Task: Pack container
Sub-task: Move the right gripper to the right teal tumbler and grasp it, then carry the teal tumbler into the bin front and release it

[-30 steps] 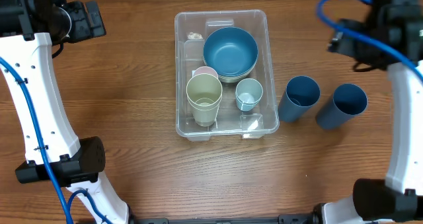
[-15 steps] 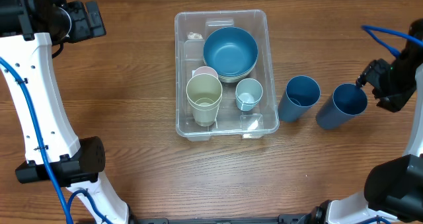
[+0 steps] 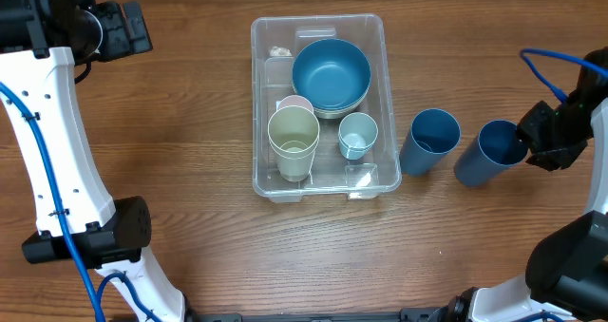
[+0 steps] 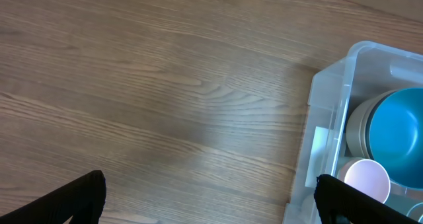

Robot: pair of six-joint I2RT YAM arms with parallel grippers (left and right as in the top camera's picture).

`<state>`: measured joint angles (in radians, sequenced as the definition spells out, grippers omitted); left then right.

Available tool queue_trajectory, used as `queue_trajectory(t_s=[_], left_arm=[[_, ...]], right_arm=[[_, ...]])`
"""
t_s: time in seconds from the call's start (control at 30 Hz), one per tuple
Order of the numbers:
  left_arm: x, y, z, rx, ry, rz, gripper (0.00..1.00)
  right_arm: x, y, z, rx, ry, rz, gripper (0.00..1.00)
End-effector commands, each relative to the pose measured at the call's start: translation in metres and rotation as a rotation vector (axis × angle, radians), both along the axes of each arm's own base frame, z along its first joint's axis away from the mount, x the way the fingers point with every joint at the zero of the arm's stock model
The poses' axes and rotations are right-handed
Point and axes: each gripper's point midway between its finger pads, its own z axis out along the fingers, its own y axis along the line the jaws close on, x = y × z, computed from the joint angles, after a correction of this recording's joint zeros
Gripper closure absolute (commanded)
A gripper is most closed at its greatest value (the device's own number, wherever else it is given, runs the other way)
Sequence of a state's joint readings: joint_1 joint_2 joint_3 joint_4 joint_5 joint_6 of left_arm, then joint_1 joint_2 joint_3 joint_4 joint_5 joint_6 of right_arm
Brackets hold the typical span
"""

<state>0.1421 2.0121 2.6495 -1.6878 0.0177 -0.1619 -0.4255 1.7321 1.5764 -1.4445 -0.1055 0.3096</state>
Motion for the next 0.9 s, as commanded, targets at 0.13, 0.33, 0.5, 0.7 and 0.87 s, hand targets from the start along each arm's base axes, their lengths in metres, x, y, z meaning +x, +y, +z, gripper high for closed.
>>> queue_trajectory(t_s=[0.13,0.33,0.5,0.7,0.87], left_arm=[[-0.008,0.001,0.011,0.012,-0.024,0.001,0.00],[-0.008,0.001,0.011,0.012,-0.024,0.001,0.00],[-0.008,0.001,0.011,0.012,-0.024,0.001,0.00],[-0.008,0.001,0.011,0.012,-0.024,0.001,0.00],[-0.008,0.001,0.011,0.011,-0.024,0.000,0.00]], right_arm=[[0.005,-0.003,-0.009,-0.008,-0.025,-0.058,0.96],[0.011,-0.011,0.003,-0.060,-0.076,-0.068,0.96],[0.020,-0.011,0.064,-0.128,-0.239,-0.055,0.96],[0.018,0.049,0.176,-0.209,-0.518,0.193,0.96],[0.006,0.124,0.226,-0.200,-0.686,0.448,0.96]])
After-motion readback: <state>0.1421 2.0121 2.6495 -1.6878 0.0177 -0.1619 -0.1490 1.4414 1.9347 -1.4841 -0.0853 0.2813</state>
